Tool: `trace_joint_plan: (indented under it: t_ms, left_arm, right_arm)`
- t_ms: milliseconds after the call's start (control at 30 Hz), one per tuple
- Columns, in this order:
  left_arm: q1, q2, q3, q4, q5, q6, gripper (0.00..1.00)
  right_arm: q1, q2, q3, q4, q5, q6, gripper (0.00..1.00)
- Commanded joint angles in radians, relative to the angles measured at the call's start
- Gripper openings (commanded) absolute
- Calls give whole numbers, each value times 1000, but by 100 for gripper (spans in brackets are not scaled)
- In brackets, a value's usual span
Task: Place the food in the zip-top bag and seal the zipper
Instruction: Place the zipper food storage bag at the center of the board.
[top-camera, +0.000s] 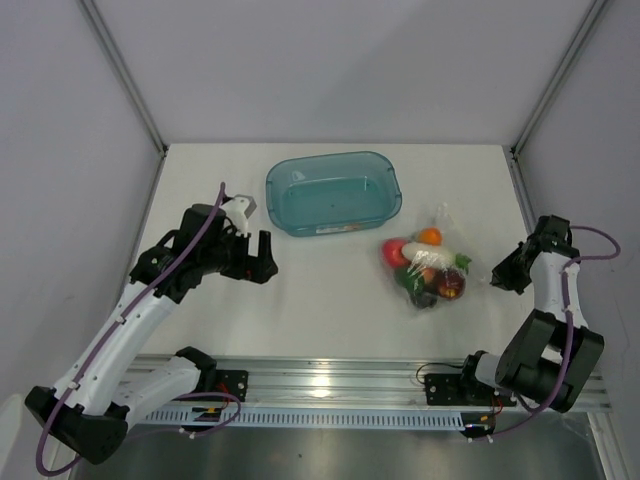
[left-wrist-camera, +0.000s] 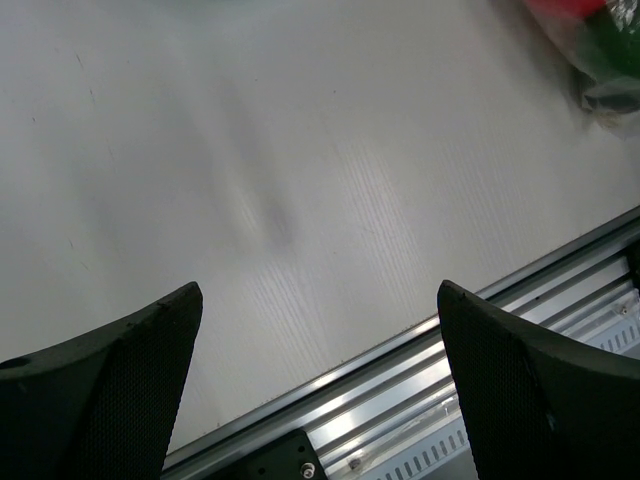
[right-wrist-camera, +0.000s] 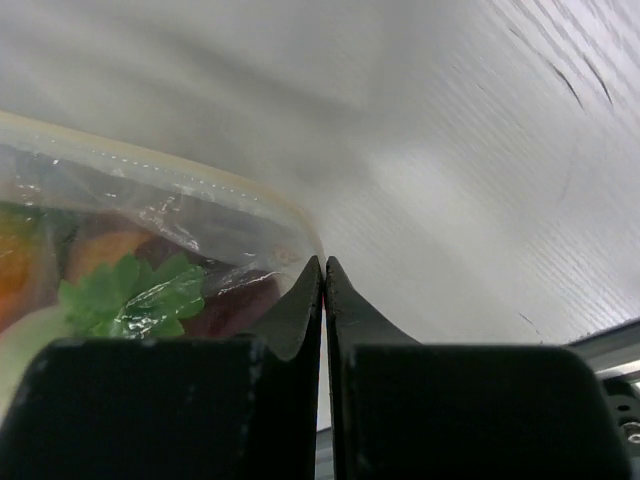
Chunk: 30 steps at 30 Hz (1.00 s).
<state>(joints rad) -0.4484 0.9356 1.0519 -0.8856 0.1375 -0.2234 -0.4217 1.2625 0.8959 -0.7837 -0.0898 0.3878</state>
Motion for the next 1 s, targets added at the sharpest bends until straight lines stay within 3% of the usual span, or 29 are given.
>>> trace_joint_plan:
  t_ms: [0, 333, 500, 633, 800, 833, 967]
  left_arm:
    - [5, -1, -12, 45, 20, 32, 99]
    - [8, 5, -16, 68, 42, 22, 99]
    - [10, 5, -15, 68, 54, 12, 100]
    - [10, 12, -16, 68, 62, 2, 99]
    - [8, 23, -15, 76, 85, -19, 99]
    - [8, 22, -18, 77, 92, -19, 100]
    - [10, 15, -32, 79, 105, -30, 100]
  right_arm:
    - [-68, 43, -48, 37, -56, 49, 0]
    - [-101, 208, -63, 97, -123, 105, 0]
    - [-101, 176, -66, 98, -108, 86, 3]
    - [-101, 146, -66, 90, -129, 79, 16]
    - [-98, 98, -43, 63, -136, 82, 37]
    - [-97, 94, -34, 54, -130, 80, 45]
    - [-74, 72, 14, 15, -97, 79, 58]
